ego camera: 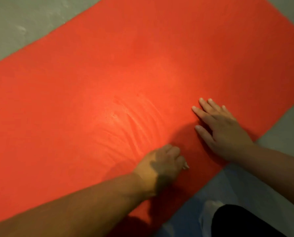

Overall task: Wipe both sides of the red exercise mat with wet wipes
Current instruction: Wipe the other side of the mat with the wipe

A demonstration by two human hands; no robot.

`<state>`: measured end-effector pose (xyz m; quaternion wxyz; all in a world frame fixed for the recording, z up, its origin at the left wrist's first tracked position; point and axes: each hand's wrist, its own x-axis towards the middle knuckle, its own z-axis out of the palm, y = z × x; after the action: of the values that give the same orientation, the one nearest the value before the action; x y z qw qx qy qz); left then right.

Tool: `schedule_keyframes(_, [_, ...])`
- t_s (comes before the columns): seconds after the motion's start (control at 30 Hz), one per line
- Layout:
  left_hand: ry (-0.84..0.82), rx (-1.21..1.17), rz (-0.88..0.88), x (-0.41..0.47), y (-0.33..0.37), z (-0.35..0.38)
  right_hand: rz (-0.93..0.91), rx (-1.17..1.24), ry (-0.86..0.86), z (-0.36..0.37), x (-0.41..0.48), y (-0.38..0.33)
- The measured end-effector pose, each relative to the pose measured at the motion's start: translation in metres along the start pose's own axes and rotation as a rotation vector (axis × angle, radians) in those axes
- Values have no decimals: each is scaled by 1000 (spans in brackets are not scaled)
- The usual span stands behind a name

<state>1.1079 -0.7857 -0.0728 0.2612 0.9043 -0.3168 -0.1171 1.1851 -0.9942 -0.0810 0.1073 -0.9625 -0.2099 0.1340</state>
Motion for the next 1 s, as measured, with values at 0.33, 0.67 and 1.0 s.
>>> schedule_keyframes(0.33, [351, 296, -613, 28, -75, -50, 45, -27, -2, 0, -23, 17])
schedule_keyframes(0.67, [290, 423, -521, 13, -137, -87, -6, -112, -6, 6, -15, -5])
schedule_keyframes(1.0, [-23, 230, 78, -48, -50, -39, -134, -96, -44, 10, 29, -58])
